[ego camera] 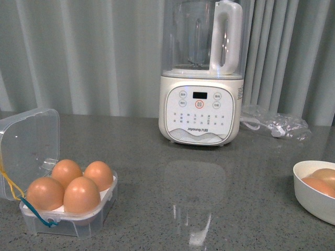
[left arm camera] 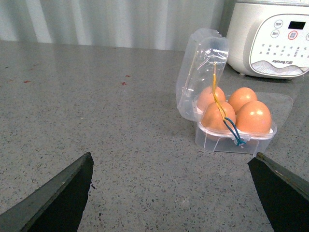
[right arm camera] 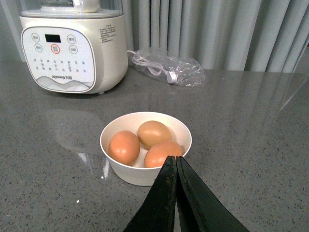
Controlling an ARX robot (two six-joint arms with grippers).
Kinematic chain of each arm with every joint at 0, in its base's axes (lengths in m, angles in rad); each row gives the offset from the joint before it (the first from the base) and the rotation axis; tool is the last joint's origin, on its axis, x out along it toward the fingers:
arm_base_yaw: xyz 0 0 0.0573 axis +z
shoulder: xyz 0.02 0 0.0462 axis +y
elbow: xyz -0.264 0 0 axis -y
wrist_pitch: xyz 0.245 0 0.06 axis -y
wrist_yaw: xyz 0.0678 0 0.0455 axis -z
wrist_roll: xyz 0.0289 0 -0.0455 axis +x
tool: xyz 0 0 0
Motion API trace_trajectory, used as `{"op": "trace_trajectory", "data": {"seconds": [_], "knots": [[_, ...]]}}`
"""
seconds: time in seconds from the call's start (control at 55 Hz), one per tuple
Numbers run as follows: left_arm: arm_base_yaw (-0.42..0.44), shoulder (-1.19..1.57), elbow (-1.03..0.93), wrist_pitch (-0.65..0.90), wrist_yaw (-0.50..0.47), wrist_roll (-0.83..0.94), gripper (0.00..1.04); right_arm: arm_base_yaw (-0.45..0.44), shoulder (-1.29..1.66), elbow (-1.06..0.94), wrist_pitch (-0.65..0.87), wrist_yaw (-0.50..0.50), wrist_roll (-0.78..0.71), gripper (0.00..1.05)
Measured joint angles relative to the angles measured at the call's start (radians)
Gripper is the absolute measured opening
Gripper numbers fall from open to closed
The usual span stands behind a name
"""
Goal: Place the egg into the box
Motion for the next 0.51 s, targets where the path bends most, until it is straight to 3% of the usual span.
{"op": "trace_trajectory", "data": {"seconds": [0.509], "knots": [[0.0,0.0,0.0,0.0,0.0,0.0,0.98,0.0,-0.206,-0.085,-0.122,0.0,0.0,0.03]]}}
